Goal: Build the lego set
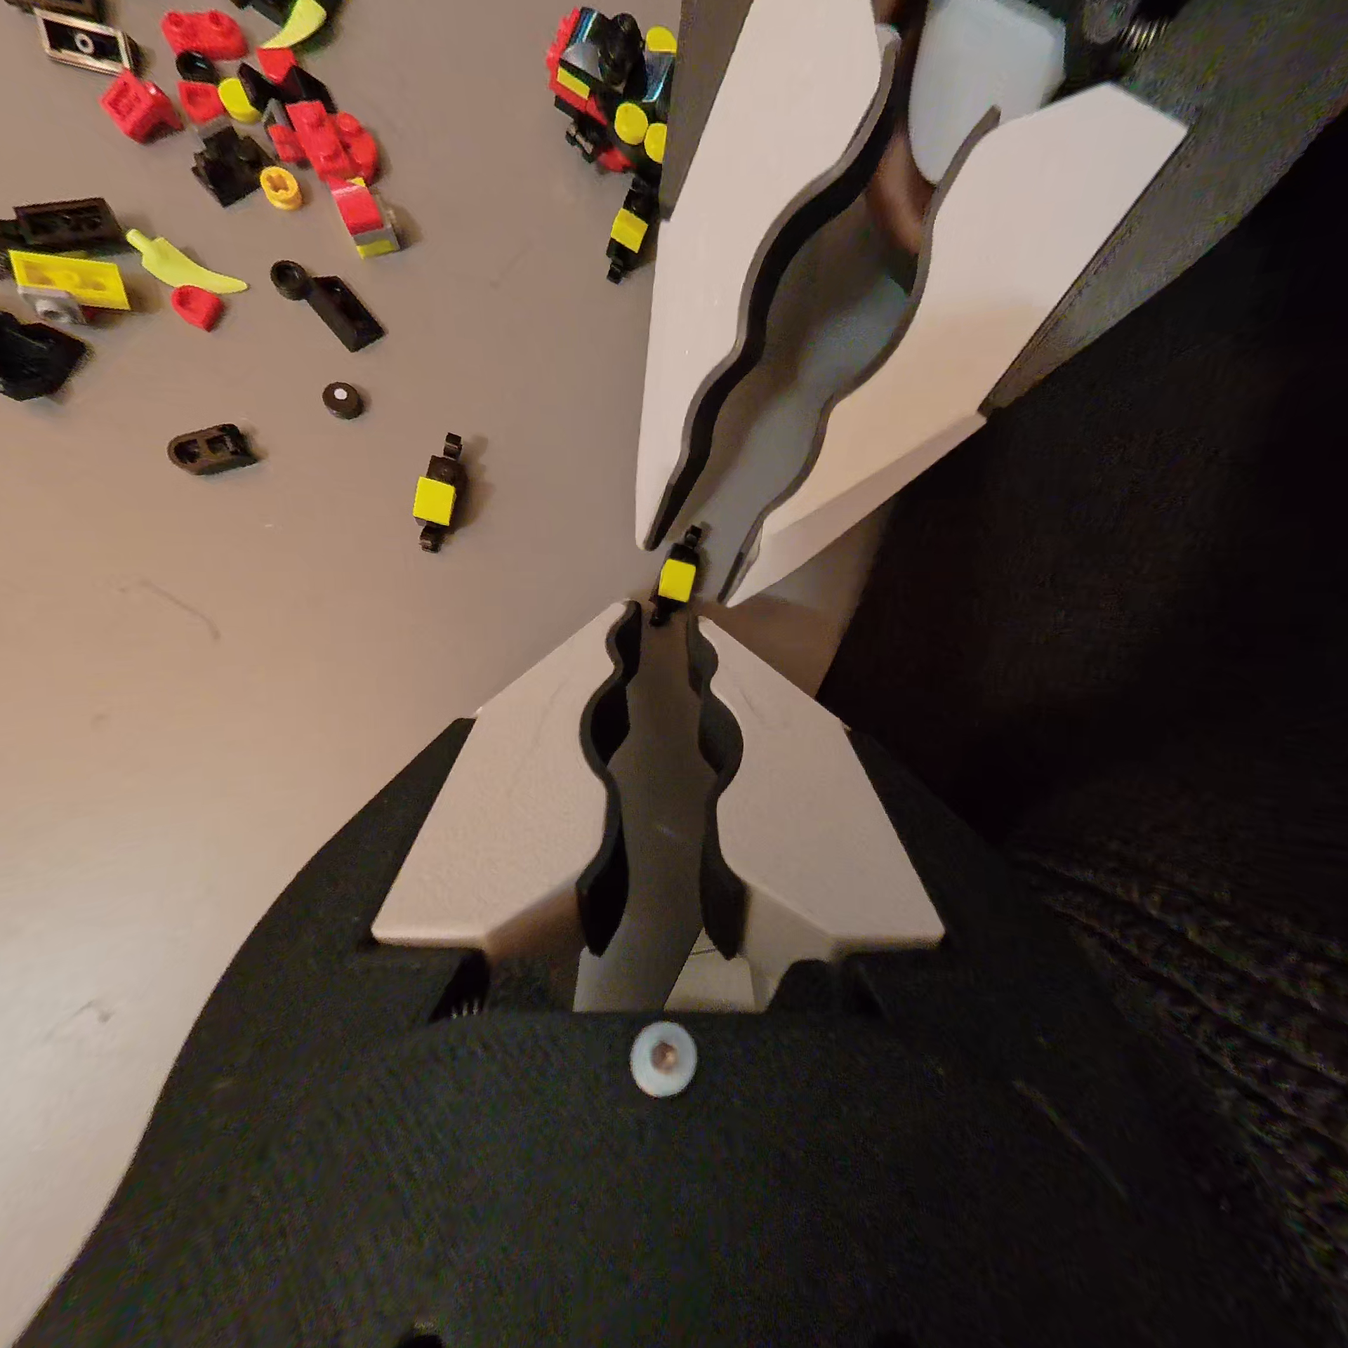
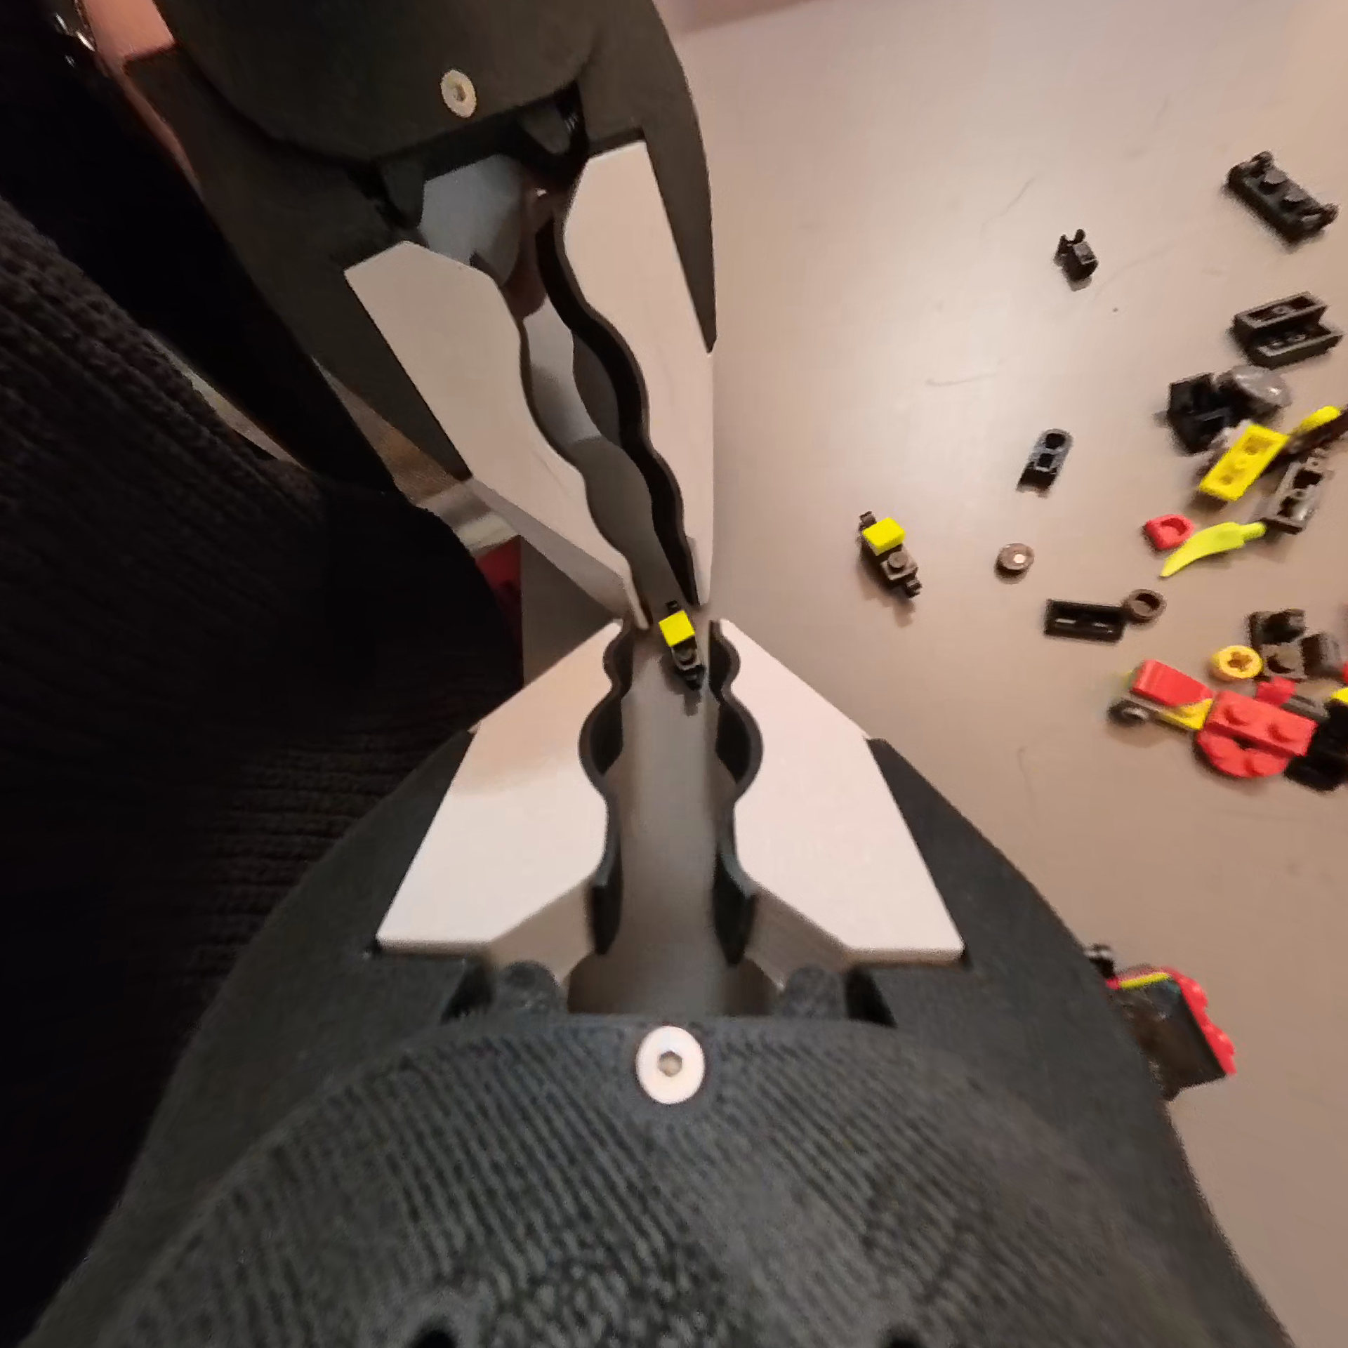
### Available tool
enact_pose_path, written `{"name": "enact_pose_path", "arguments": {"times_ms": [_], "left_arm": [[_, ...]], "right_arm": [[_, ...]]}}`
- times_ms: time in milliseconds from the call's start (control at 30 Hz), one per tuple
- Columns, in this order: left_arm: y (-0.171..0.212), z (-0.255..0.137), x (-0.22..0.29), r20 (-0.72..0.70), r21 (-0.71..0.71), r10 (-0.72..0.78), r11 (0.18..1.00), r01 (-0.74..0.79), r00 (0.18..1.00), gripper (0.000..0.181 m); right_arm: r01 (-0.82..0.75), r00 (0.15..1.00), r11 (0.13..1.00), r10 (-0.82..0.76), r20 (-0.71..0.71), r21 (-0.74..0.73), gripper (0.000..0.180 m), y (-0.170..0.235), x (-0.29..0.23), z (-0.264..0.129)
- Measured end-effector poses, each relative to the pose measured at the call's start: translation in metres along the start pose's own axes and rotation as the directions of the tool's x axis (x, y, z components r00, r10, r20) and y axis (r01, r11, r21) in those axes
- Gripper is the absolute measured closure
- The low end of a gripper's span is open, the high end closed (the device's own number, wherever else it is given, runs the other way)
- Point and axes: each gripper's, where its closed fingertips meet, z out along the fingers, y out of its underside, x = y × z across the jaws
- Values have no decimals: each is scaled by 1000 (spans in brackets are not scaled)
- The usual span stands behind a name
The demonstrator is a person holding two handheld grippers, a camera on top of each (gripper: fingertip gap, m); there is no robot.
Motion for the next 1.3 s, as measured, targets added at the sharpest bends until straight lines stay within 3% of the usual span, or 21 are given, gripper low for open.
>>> {"name": "enact_pose_path", "arguments": {"times_ms": [333, 467, 567, 767, 967, 1067, 1300], "left_arm": [[2, -6, -9, -5, 22, -58, 998, 58, 998, 171], [-12, -22, -25, 20, 135, -138, 982, 134, 990, 169], [-30, -36, -24, -74, 258, -210, 940, 222, 975, 166], [-61, -61, 6, -468, 345, -280, 816, 465, 838, 154], [-67, -61, 24, -556, 311, -268, 811, 496, 787, 154], [-66, -57, 26, -557, 292, -279, 816, 499, 782, 163], [-64, -53, 26, -545, 278, -283, 827, 489, 789, 170]], "right_arm": [[86, 994, 993, -92, -63, -83, 173, 11, 4, 5], [112, 988, 994, -111, -107, 4, 173, -5, 9, -5], [228, 961, 962, -197, -194, 151, 173, -34, 11, -28], [418, 887, 883, -345, -306, 216, 173, -51, 6, -53], [598, 767, 787, -510, -389, 149, 173, -53, -3, -56], [655, 717, 748, -569, -403, 109, 173, -51, -7, -53], [660, 720, 742, -579, -382, 118, 173, -48, -10, -53]]}}
